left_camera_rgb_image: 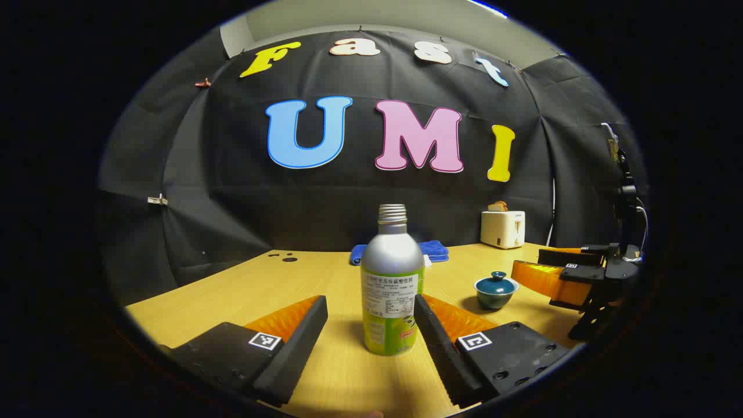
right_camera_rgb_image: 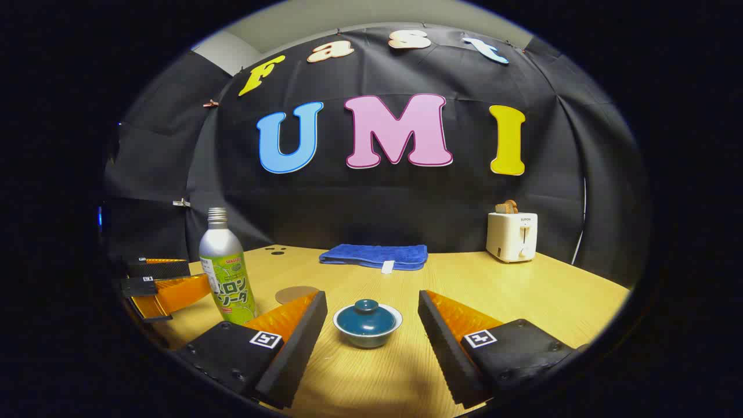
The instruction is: Open the teacup lid with one hand, grasp the water bottle and pour water into the teacup with the other hand; after pouring, place the water bottle on the coaster and then close the teacup lid.
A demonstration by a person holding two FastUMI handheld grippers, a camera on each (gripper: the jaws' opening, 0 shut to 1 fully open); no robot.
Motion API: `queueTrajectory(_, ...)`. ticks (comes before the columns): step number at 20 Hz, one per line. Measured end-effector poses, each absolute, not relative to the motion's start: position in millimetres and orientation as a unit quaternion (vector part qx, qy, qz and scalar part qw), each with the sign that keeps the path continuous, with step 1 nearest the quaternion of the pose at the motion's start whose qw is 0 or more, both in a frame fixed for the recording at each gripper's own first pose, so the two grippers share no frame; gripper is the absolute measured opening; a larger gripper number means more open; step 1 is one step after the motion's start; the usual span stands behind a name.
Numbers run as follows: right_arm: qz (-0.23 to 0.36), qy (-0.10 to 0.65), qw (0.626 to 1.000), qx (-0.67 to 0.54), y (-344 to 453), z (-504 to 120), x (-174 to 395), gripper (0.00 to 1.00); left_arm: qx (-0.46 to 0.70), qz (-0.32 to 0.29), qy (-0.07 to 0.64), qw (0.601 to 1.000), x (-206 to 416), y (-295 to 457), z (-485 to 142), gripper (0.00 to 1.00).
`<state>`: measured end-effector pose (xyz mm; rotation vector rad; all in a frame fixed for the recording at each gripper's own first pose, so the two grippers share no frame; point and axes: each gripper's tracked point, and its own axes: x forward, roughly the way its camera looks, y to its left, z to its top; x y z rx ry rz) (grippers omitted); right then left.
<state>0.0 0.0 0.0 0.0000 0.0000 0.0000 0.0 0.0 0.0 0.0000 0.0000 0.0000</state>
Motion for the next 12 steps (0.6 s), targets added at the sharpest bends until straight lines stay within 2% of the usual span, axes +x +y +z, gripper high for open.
queueTrajectory(4,0.000,0.000,1.000,0.000,0.0,-0.6,0.5,0.98,0.001,-0.018,0.000,1.000,-2.8,-14.9,0.6,0.95)
queueTrajectory(12,0.001,0.000,1.000,0.000,-0.6,-0.3,1.5,0.98,0.000,0.020,0.001,1.000,-0.7,-4.7,0.1,0.95)
